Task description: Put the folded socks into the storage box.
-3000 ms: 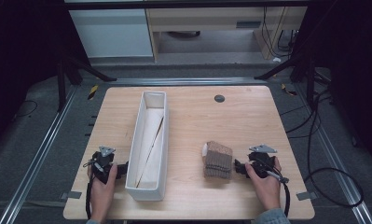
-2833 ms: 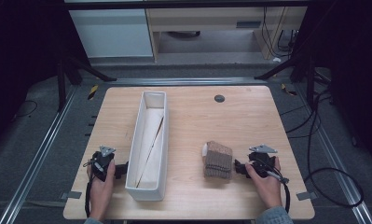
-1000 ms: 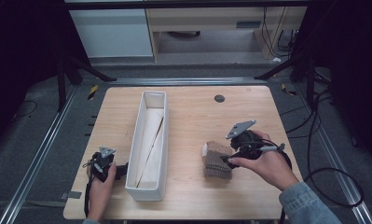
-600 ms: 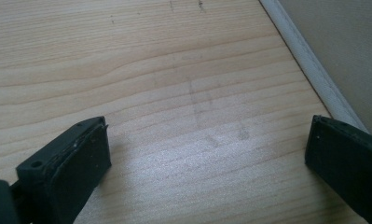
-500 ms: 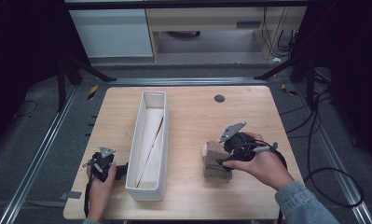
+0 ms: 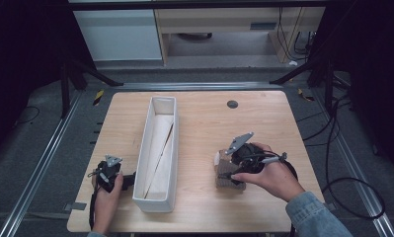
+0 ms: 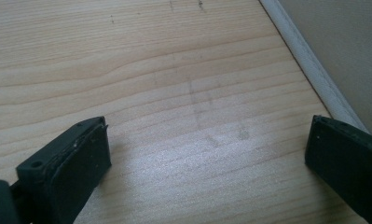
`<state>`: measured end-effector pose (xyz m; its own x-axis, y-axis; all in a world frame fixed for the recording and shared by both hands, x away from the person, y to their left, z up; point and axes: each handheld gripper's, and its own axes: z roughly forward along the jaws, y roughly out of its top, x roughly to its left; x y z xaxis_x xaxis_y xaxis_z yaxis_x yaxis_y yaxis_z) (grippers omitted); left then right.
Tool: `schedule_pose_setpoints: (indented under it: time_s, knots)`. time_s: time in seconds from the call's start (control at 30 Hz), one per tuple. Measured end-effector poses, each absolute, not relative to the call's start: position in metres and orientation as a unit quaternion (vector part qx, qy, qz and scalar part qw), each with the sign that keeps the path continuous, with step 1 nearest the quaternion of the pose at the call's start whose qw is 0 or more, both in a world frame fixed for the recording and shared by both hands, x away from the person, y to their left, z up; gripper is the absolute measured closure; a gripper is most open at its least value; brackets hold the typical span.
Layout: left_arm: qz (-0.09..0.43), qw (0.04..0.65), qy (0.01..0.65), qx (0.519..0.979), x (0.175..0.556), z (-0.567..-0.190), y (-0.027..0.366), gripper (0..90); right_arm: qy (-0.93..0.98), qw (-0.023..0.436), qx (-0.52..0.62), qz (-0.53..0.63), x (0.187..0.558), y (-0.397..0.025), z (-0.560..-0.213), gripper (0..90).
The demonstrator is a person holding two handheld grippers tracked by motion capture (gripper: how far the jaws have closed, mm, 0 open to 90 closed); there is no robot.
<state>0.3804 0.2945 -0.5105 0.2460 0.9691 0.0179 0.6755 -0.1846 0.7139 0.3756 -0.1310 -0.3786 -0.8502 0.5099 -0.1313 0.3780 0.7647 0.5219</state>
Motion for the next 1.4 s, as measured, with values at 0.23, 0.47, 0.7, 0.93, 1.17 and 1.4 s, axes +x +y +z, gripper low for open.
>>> schedule_pose_setpoints:
  time_s: [0.23,0.47,0.7,0.93,1.17,1.4]
  knots:
    - [0.244,0.301,0.563,0.730,0.380,-0.511,0.295,0.0,0.936,0.132,0.224,0.236,0.375,-0.125,-0.382,27.0]
    - [0.244,0.301,0.563,0.730,0.380,-0.511,0.295,0.0,0.946,0.127,0.209,0.214,0.371,-0.120,-0.389,27.6]
    - [0.244,0.301,0.563,0.730,0.380,-0.511,0.295,0.0,0.954,0.123,0.191,0.195,0.368,-0.117,-0.406,27.3]
    - [0.244,0.301,0.563,0.730,0.381,-0.511,0.295,0.0,0.958,0.120,0.182,0.186,0.367,-0.117,-0.415,25.6]
    - [0.244,0.301,0.563,0.730,0.381,-0.511,0.295,0.0,0.960,0.117,0.178,0.181,0.366,-0.116,-0.423,25.2]
    - [0.244,0.301,0.562,0.730,0.381,-0.511,0.295,0.0,0.959,0.125,0.178,0.181,0.365,-0.118,-0.431,25.2]
